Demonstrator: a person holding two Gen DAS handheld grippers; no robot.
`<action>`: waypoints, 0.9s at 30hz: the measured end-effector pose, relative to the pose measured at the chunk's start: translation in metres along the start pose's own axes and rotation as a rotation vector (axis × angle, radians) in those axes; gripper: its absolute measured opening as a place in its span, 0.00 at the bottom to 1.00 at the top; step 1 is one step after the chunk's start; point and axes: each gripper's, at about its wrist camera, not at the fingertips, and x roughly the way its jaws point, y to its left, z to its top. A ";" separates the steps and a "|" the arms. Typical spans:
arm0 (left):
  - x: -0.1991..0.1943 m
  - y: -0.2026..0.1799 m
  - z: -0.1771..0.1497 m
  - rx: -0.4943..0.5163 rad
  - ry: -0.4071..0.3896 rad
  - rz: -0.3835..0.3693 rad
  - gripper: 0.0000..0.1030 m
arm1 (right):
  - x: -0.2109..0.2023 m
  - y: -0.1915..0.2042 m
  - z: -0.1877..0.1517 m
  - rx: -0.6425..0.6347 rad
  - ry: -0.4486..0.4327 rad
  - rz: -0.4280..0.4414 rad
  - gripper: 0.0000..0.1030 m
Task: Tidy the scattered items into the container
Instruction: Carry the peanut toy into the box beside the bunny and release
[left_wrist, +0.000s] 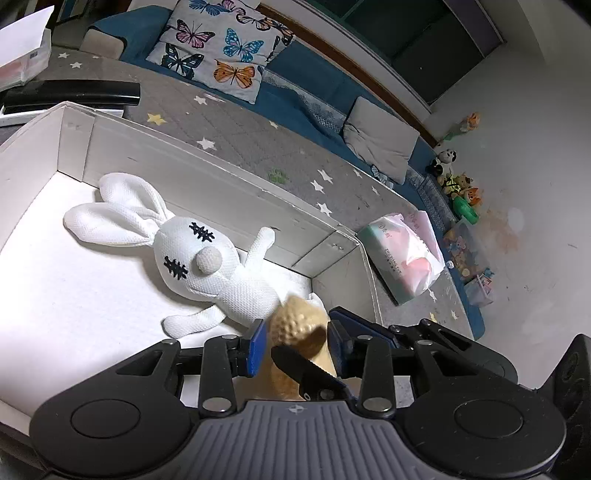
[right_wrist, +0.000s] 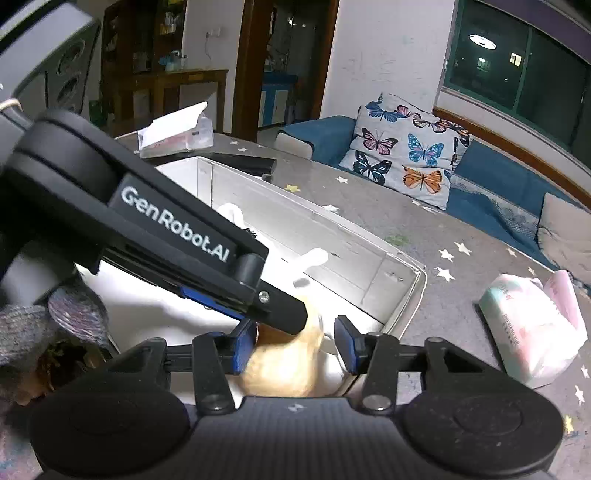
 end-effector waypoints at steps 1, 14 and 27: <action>-0.001 0.000 0.000 -0.001 0.003 0.004 0.37 | 0.000 0.000 0.000 -0.005 0.001 -0.003 0.45; -0.013 0.002 -0.003 -0.009 -0.015 0.003 0.37 | -0.003 0.002 0.000 -0.015 -0.006 -0.053 0.42; -0.029 -0.003 -0.013 0.012 -0.039 0.023 0.37 | -0.009 0.014 -0.005 -0.073 -0.024 -0.145 0.40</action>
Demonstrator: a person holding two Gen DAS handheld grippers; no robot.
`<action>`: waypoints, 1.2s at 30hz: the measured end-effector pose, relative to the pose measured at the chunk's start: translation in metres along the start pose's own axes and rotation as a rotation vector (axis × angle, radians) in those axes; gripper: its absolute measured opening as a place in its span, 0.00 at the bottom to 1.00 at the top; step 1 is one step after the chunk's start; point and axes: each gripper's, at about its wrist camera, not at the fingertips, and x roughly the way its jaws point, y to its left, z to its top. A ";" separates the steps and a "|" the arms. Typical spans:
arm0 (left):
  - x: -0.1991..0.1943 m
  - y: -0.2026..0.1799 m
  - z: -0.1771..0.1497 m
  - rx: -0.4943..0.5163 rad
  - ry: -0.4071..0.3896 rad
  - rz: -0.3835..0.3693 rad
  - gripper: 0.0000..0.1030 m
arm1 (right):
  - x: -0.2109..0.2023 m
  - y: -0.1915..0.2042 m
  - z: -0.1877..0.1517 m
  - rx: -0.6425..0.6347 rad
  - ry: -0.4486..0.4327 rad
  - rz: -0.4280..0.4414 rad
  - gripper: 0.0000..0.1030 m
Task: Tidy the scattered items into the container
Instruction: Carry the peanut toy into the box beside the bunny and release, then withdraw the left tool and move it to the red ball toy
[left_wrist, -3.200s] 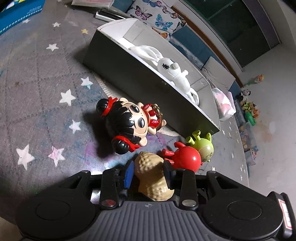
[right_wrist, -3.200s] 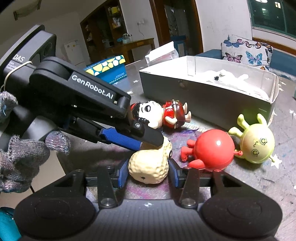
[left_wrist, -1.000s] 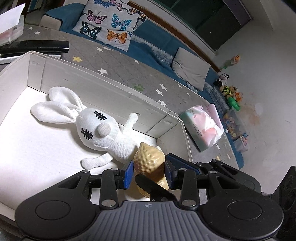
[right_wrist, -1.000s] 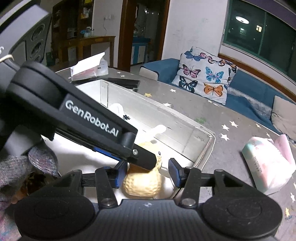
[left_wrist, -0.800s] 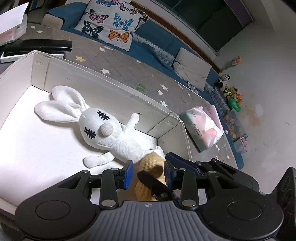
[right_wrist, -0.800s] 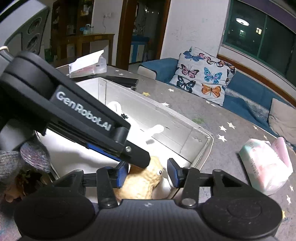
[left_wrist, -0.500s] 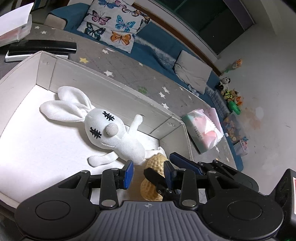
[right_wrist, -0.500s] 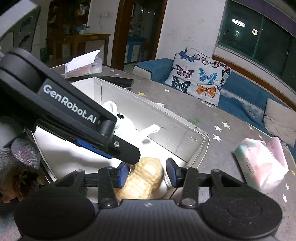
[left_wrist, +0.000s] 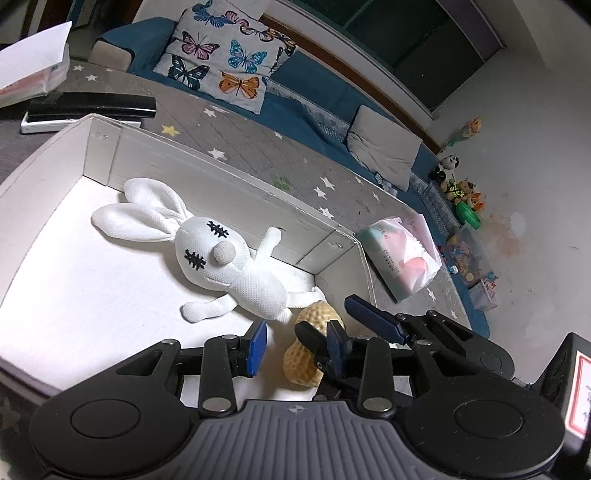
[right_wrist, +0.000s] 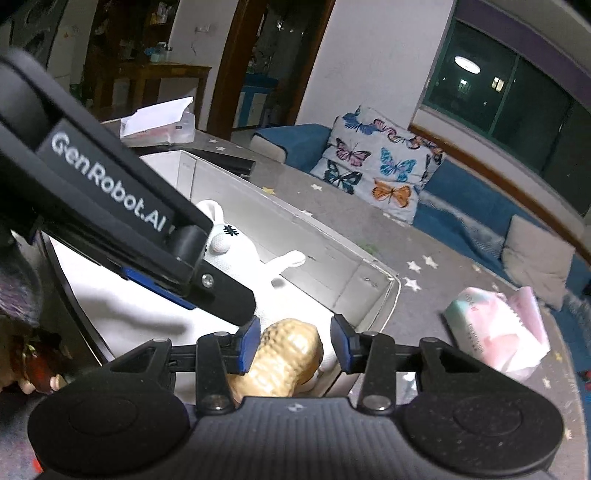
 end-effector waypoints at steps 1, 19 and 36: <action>-0.001 0.000 -0.001 0.000 -0.001 0.003 0.37 | -0.001 0.001 0.000 -0.002 -0.003 -0.004 0.40; -0.041 -0.014 -0.025 0.070 -0.054 0.013 0.37 | -0.055 -0.018 -0.016 0.158 -0.100 0.065 0.41; -0.076 -0.014 -0.080 0.101 -0.081 0.023 0.37 | -0.122 0.008 -0.061 0.227 -0.174 0.151 0.51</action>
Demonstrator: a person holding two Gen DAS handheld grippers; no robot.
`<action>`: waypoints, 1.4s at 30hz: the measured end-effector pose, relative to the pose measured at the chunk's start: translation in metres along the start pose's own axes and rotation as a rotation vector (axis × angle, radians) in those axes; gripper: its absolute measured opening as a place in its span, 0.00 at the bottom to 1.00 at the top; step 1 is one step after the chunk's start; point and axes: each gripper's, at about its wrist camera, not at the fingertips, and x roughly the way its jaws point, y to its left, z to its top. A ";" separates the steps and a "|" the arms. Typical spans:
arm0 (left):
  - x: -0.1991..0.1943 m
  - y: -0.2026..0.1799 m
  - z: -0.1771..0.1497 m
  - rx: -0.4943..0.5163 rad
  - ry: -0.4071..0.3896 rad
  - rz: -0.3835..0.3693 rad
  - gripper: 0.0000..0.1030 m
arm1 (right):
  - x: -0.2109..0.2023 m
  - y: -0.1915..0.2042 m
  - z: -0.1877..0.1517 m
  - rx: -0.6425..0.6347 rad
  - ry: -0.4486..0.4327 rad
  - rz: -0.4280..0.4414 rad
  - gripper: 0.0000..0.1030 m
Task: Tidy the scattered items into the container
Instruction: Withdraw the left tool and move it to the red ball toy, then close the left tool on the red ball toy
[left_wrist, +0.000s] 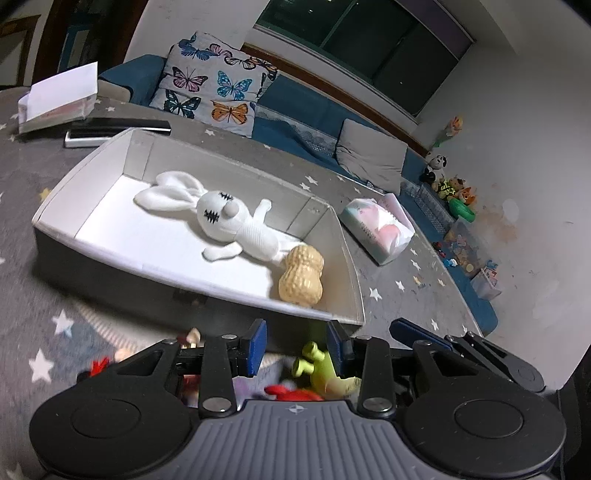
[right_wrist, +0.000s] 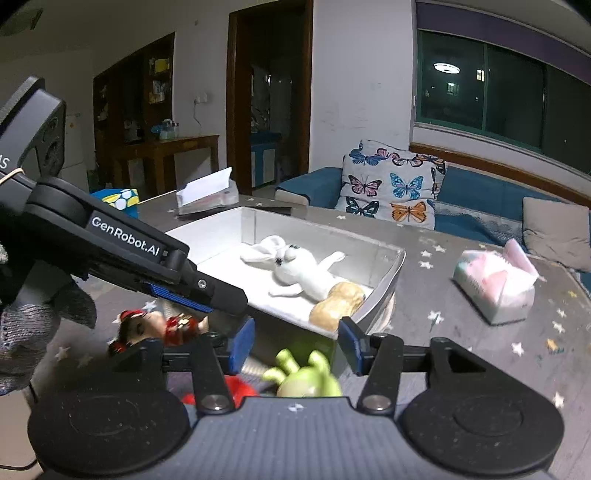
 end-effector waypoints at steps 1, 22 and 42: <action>-0.001 0.001 -0.003 -0.001 0.003 0.002 0.37 | -0.002 0.002 -0.004 0.003 0.002 0.006 0.52; 0.005 0.016 -0.036 -0.082 0.067 -0.017 0.37 | 0.002 0.028 -0.053 0.033 0.091 0.088 0.59; 0.011 0.013 -0.040 -0.091 0.097 -0.039 0.37 | 0.018 0.018 -0.057 0.172 0.117 0.136 0.59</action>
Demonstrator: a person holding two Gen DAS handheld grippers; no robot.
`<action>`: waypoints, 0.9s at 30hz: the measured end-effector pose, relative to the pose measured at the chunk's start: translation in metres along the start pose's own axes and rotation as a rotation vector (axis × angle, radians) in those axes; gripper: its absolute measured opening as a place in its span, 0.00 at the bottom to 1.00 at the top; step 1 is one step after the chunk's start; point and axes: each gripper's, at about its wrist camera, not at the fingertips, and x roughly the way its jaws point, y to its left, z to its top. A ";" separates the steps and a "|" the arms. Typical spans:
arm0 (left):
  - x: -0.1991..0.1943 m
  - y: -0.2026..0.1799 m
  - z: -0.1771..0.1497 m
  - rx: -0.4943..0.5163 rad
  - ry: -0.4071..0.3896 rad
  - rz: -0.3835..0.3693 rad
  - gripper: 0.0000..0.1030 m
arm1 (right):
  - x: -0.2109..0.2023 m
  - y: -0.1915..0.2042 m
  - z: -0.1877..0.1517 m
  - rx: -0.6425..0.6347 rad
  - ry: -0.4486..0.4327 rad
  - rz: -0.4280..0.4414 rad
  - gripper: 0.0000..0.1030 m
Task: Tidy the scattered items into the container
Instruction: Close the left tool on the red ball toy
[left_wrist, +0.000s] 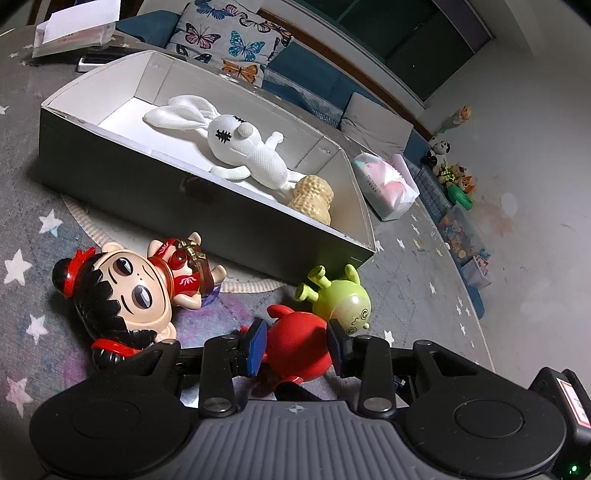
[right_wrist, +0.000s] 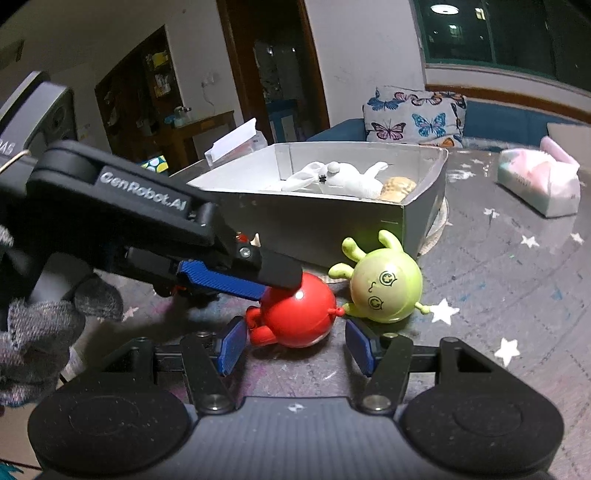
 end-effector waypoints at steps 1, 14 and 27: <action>0.000 0.000 0.000 0.000 -0.001 0.000 0.37 | 0.001 -0.002 0.000 0.013 0.002 0.003 0.59; 0.004 0.002 0.004 -0.018 0.004 -0.006 0.37 | 0.012 -0.012 0.004 0.135 0.008 0.055 0.55; 0.005 0.003 0.001 -0.053 0.020 -0.025 0.37 | 0.016 -0.014 0.005 0.169 0.011 0.050 0.47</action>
